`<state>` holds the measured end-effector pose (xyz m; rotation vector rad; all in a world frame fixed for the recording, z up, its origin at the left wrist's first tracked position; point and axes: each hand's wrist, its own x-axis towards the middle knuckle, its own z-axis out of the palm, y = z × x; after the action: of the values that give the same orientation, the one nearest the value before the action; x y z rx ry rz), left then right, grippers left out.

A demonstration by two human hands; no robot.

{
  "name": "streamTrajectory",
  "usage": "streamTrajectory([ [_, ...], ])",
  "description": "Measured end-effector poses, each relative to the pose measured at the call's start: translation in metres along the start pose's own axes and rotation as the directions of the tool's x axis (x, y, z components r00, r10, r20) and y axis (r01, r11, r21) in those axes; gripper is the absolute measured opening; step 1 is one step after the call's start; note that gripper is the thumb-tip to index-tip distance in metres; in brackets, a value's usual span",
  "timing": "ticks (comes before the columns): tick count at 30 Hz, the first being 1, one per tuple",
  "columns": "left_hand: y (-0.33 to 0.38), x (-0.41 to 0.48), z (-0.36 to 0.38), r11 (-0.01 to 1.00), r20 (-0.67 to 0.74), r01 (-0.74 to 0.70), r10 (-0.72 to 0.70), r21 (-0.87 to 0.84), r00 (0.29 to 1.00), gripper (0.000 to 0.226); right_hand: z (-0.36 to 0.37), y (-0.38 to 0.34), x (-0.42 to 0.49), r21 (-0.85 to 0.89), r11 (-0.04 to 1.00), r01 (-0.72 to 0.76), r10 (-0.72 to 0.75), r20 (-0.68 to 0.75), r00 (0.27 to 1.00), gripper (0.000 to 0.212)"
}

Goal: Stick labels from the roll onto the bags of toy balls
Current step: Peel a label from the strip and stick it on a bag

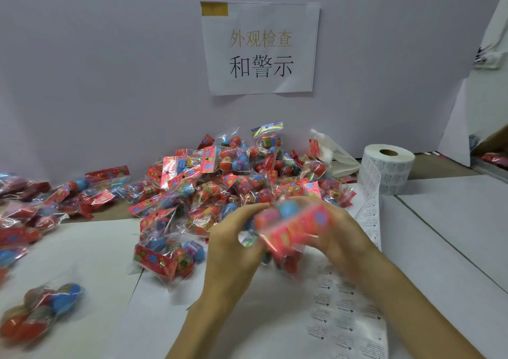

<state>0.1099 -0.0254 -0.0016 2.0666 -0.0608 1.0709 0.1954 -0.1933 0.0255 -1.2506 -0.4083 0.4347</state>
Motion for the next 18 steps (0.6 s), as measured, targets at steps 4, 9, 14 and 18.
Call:
streamTrajectory([
  [4, 0.006, 0.006, -0.005, 0.840, 0.172, 0.413, -0.375, -0.352, 0.911, 0.006, -0.012, -0.004, 0.002, -0.269, 0.945, 0.186, -0.204, -0.040, 0.978, 0.024],
  [9, 0.008, 0.006, -0.006, 0.742, 0.475, 0.562, -0.371, -0.366, 0.798, 0.011, -0.017, -0.005, 0.002, -0.207, 0.962, 0.180, -0.174, 0.048, 0.984, 0.053],
  [14, 0.008, 0.004, -0.003, 0.764, 0.423, 0.563, -0.418, -0.314, 0.804, 0.046, -0.026, -0.005, 0.005, -0.315, 0.943, 0.108, -0.112, 0.004, 0.994, 0.018],
  [18, -0.011, 0.004, -0.006, 0.764, 0.347, 0.548, -0.440, -0.341, 0.828, 0.045, -0.027, -0.009, 0.003, -0.350, 0.935, 0.061, -0.033, 0.085, 0.996, 0.019],
])
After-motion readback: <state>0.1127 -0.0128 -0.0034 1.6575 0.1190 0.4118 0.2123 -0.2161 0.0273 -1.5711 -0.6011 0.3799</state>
